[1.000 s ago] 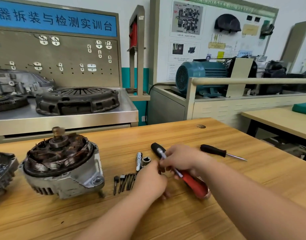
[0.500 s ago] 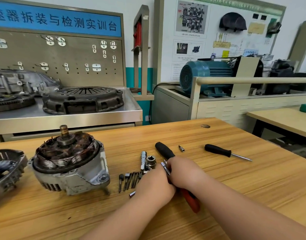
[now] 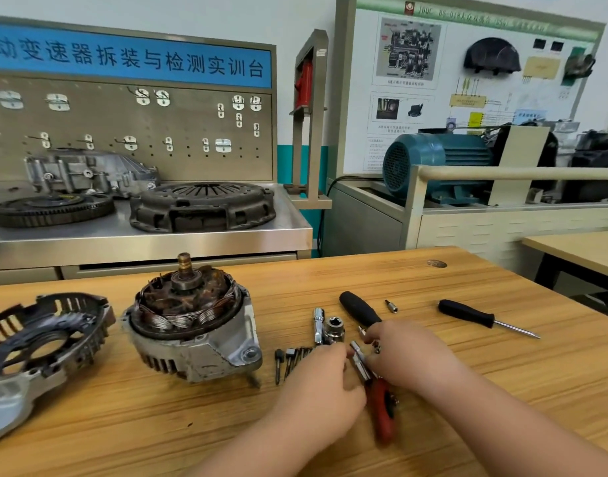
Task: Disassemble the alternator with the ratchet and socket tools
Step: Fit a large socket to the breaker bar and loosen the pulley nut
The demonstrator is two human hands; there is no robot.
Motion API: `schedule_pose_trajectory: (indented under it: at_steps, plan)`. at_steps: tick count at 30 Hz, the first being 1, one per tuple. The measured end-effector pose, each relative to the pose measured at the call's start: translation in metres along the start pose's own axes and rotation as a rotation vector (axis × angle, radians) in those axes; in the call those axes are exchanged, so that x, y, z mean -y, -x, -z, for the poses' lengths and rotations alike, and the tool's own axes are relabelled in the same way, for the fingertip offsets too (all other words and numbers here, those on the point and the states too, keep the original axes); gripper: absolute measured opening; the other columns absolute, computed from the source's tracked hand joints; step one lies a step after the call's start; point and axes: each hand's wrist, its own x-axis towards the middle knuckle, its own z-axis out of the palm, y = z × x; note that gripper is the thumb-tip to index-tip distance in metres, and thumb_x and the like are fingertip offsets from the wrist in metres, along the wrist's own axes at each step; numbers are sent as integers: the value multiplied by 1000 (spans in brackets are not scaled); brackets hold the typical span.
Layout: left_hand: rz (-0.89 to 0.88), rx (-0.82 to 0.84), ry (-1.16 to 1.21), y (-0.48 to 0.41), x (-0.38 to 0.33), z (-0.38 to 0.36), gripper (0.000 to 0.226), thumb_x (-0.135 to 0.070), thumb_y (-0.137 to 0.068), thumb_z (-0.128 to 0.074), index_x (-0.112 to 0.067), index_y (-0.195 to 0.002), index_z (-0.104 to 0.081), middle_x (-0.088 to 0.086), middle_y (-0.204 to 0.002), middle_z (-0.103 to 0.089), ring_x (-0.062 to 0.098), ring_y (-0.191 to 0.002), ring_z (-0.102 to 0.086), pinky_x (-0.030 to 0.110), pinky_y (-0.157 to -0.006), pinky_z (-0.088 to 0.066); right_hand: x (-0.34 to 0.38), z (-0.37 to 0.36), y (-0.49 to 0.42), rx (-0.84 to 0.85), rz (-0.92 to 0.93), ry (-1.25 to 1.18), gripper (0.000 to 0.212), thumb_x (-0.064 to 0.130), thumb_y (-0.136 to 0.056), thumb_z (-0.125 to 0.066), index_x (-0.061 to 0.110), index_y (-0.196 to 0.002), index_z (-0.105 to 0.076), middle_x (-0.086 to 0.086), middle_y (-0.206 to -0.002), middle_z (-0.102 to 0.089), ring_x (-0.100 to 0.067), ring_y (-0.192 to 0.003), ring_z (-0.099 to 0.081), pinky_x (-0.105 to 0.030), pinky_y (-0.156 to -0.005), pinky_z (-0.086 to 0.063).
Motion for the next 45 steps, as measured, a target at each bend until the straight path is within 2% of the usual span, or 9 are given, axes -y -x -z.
schedule_pose_trajectory:
  at_steps: [6,9,12,16,19,28,31,40,45]
  plan:
    - [-200,-397,23,56,30,69,21,-30,-85,-55,-49,-88,-46,-33,-96,-51,-17,-97,-47,8,-70,-43,21,6,15,-210,119,-53,49,53,-94,-47,43,-141,-36,7,-114,-65,-12,-91,-62,-27,-71,-54]
    - [-84,-701,115,71,60,101,18,-28,-79,-57,-42,-88,-51,-25,-96,-54,-5,-89,-53,18,-63,-44,46,10,16,-104,197,-308,43,55,-91,-53,43,-132,-47,12,-93,-64,1,-64,-58,-14,-57,-48]
    - [131,-836,191,76,97,124,23,-20,-82,-64,-34,-96,-52,-11,-100,-56,8,-91,-55,32,-74,-47,79,5,12,89,215,-576,41,52,-90,-56,37,-128,-48,10,-86,-64,-1,-64,-61,-17,-55,-45]
    - [389,-709,320,82,124,129,36,-24,-83,-69,-24,-112,-49,-4,-109,-56,10,-96,-54,32,-81,-44,119,-1,6,456,50,-1071,34,30,-96,-58,21,-125,-43,-9,-89,-69,-13,-55,-62,-24,-43,-46]
    - [537,-509,462,84,133,125,48,-37,-81,-70,-32,-119,-42,-8,-109,-57,13,-100,-57,46,-95,-47,134,-5,1,534,-55,-1274,18,18,-99,-50,10,-116,-51,-14,-81,-67,-16,-52,-57,-24,-42,-44]
    - [578,-386,104,81,166,139,58,-28,-88,-61,-21,-141,-39,-5,-140,-50,13,-123,-49,34,-105,-39,143,-25,-3,414,-95,-1403,17,7,-102,-40,9,-112,-55,-11,-59,-64,-13,-44,-49,-21,-37,-37]
    - [603,-417,63,78,174,144,61,-29,-88,-60,-21,-144,-36,-3,-142,-48,10,-110,-52,32,-97,-42,144,-29,-4,374,-119,-1422,18,7,-102,-40,7,-111,-57,-11,-61,-63,-14,-46,-48,-22,-37,-36]
    - [705,-565,113,76,194,164,52,-26,-91,-56,-16,-141,-42,7,-137,-52,23,-119,-51,34,-91,-41,143,-34,-6,350,-101,-1441,20,9,-102,-40,6,-107,-59,-6,-52,-58,-12,-42,-45,-22,-36,-33]
    - [483,-529,451,75,174,152,26,-35,-95,-52,-37,-121,-52,-7,-115,-62,12,-96,-64,34,-82,-54,141,-36,-7,316,-67,-1449,20,8,-101,-42,3,-107,-60,-6,-56,-55,-10,-37,-44,-23,-34,-32]
